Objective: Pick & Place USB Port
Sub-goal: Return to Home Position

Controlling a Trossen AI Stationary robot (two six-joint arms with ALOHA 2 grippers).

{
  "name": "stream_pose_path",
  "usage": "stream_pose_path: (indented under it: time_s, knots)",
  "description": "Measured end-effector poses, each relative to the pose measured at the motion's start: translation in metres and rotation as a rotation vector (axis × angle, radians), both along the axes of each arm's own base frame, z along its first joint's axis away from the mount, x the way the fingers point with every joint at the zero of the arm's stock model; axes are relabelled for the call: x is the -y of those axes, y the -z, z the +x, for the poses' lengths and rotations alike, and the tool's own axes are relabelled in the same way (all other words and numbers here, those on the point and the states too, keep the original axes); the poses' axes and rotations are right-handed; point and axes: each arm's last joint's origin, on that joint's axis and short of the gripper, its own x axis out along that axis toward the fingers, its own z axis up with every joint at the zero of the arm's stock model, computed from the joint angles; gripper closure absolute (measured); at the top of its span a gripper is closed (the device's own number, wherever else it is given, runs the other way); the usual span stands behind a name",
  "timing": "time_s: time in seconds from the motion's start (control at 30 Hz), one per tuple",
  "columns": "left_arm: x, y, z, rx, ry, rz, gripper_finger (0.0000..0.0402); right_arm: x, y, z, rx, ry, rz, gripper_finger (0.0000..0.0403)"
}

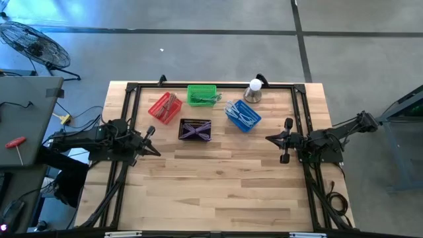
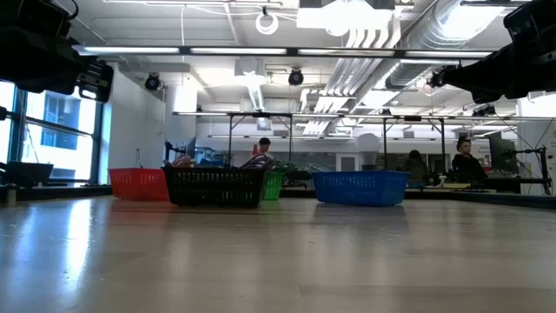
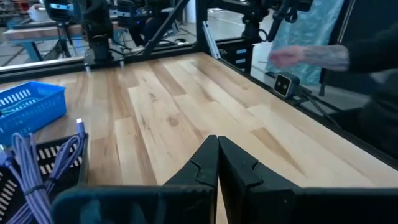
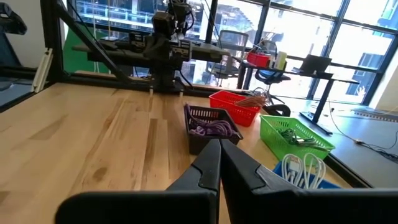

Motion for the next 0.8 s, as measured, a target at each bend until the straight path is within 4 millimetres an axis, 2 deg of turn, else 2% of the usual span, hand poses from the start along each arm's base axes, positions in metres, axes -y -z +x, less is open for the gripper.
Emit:
stream_pose_path:
  time_s: [0.3, 0.8]
  knots:
    - [-0.0004, 0.0002, 0.0002, -0.042, -0.032, -0.093, 0.0401, -0.0001, 0.0000, 0.0000, 0.000, -0.002, 0.000, 0.0402]
    - [-0.0005, 0.0002, 0.0002, -0.042, -0.035, -0.095, 0.0401, -0.0001, 0.0000, 0.0000, 0.000, -0.002, 0.000, 0.0401]
